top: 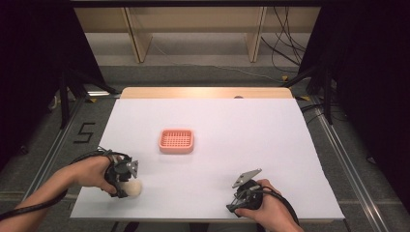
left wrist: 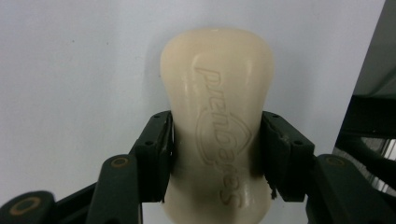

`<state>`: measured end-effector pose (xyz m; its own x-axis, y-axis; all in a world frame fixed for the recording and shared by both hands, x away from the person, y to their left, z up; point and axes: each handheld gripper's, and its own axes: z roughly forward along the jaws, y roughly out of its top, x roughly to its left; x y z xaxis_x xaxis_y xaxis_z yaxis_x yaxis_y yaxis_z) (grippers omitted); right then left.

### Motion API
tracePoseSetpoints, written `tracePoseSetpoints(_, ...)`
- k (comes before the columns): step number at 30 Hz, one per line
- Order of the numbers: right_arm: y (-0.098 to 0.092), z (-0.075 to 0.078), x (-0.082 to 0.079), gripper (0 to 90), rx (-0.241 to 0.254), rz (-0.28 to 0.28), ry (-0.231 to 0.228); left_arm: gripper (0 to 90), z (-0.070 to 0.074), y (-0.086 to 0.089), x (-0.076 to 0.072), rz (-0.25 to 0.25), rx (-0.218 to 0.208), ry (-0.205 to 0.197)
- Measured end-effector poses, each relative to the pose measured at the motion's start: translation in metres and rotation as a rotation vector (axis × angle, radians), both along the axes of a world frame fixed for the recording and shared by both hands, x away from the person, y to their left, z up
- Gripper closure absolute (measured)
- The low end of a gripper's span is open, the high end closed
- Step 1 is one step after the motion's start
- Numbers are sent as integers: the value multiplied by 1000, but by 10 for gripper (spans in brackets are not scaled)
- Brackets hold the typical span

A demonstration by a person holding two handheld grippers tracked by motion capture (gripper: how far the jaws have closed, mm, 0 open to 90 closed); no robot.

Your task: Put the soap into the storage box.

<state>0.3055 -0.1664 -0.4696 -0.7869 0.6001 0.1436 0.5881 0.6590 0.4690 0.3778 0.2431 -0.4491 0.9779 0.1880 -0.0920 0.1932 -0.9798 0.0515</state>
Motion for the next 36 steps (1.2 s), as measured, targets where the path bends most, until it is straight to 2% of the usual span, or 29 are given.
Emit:
tracePoseSetpoints(1, 0, 0, -1, 480, -3, -14, 3, 474, 1, 0, 2, -7, -7, -23)
tracePoseSetpoints(2, 0, 0, -1, 480, -3, -14, 3, 474, 1, 0, 2, -7, -7, -23)
tracePoseSetpoints(4, 0, 0, -1, 478, 2, -9, -3, 475, 3, 0, 1, 32, -14, -6)
tracePoseSetpoints(6, 0, 0, -1, 477, 1, -9, -2, 476, 3, 0, 1, 36, -15, -5)
tracePoseSetpoints(7, 0, 0, -1, 476, 1, -10, 6, 476, 5, 0, 3, 26, -14, -23)
tracePoseSetpoints(8, 0, 0, -1, 476, 1, -10, 6, 477, 5, 0, 3, 26, -14, -23)
tracePoseSetpoints(9, 0, 0, -1, 475, 5, -7, 5, 477, 5, 0, 3, 55, -17, -14)
tracePoseSetpoints(18, 0, 1, -2, 475, 4, -25, 17, 479, 8, -1, 7, 75, -21, -27)
tracePoseSetpoints(22, 0, 0, -2, 473, 6, -24, 14, 480, 10, -2, 7, 102, -27, -23)
tracePoseSetpoints(36, 0, 1, -2, 467, 6, -22, 16, 483, 16, -8, 13, 88, -25, -45)
